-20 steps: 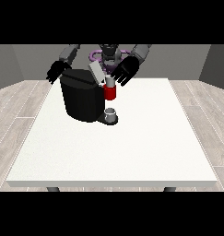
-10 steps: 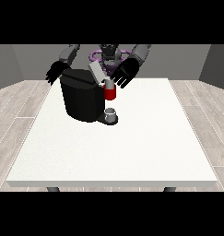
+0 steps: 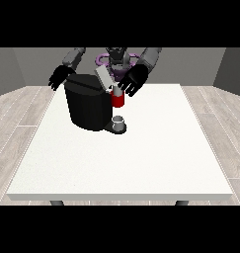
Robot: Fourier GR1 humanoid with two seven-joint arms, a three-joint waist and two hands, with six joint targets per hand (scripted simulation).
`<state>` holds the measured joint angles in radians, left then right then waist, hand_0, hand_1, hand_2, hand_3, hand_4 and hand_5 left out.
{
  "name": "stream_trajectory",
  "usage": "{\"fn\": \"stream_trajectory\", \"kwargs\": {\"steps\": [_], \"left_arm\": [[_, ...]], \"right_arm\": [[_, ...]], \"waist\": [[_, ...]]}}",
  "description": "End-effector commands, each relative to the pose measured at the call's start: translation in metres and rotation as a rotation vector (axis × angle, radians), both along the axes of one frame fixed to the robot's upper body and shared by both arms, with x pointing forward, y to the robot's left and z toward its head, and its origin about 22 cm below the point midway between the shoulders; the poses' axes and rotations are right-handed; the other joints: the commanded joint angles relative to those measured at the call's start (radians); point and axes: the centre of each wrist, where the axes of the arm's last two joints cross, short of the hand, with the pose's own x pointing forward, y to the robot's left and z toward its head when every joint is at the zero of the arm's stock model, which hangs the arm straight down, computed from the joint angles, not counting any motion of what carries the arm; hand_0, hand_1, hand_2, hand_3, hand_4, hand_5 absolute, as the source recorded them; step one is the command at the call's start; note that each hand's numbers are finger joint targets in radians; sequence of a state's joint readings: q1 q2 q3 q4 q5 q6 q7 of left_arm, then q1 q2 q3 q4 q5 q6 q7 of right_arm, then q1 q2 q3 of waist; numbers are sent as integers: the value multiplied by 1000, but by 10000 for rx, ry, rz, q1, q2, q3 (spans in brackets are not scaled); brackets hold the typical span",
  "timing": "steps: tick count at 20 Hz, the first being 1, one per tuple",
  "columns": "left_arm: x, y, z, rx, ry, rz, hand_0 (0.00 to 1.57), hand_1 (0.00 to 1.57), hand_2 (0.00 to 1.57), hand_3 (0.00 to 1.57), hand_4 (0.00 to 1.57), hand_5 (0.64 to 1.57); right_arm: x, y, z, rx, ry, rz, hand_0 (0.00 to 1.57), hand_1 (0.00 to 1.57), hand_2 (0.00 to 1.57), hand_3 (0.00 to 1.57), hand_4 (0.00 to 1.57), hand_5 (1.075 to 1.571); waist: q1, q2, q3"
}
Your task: Insert the coffee pod into the coffee machine and close the lid
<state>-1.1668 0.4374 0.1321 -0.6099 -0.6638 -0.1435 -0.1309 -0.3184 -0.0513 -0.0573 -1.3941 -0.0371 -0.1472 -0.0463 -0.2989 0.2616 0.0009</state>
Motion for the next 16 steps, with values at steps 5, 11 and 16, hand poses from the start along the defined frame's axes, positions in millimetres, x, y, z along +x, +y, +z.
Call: {"fn": "stream_trajectory", "kwargs": {"steps": [5, 11, 16], "left_arm": [[1, -9, -9, 191, 138, -87, 1129, 1129, 1167, 1028, 443, 1571], [-1, -5, -22, 655, 22, -279, 1056, 1056, 1108, 937, 393, 1571], [-1, 1, -16, 591, 114, -324, 1073, 1073, 1125, 967, 364, 1571]], "right_arm": [[0, 1, -7, 91, 85, -242, 0, 0, 0, 0, 335, 1571], [2, 0, 5, -2, -2, -266, 0, 0, 0, 0, 434, 1571], [6, -5, 8, 20, -26, -277, 0, 0, 0, 0, 459, 1571]], "waist": [[165, 203, -6], [300, 30, -10], [364, -38, -10]]}}
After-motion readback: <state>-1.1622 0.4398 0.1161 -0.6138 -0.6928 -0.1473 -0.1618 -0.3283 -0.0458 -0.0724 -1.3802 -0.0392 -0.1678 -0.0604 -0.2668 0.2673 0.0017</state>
